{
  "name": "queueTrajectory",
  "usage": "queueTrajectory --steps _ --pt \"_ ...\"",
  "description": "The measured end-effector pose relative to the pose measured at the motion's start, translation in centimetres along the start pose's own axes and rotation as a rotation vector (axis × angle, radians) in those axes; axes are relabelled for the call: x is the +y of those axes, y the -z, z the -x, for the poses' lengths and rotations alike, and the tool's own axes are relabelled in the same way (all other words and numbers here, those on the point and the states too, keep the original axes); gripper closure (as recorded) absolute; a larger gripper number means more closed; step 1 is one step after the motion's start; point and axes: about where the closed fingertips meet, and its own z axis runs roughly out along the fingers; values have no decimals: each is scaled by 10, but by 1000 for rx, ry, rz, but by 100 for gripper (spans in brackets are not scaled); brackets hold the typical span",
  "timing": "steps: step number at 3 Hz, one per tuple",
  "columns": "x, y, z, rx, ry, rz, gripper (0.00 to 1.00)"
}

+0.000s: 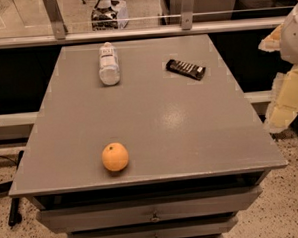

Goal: Place blue plastic bottle upright

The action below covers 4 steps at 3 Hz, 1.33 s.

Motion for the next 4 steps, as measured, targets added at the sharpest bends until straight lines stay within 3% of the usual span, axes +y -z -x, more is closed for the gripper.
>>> queueTrajectory --steps 1,2,3,4 --pt "0 0 0 0 0 0 0" --pt "-22 -17 30 -46 -19 -8 0" --pt "-61 -41 77 -109 -70 -13 0" --pt "-100 -66 122 -168 -186 -36 0"
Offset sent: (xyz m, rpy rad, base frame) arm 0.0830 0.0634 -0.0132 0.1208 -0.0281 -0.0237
